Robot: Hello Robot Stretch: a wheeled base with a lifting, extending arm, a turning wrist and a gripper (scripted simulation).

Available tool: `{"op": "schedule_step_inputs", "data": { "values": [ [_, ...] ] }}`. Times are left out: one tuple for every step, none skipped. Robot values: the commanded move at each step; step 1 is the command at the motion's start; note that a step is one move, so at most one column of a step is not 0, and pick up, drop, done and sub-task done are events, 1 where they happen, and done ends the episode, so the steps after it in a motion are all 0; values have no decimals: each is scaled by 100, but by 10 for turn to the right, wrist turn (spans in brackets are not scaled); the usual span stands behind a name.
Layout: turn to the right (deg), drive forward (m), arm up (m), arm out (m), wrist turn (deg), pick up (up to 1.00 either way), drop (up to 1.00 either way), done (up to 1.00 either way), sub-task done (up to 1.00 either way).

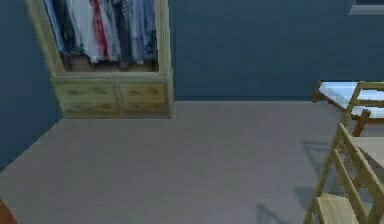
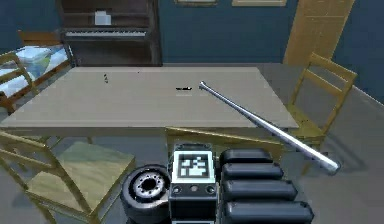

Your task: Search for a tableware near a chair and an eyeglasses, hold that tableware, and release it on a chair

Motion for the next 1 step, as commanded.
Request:
{"op": "schedule_step_inputs", "data": {
  "values": [
    [0, 100, 0, 0, 0, 0, 0, 0, 0]
  ]
}}
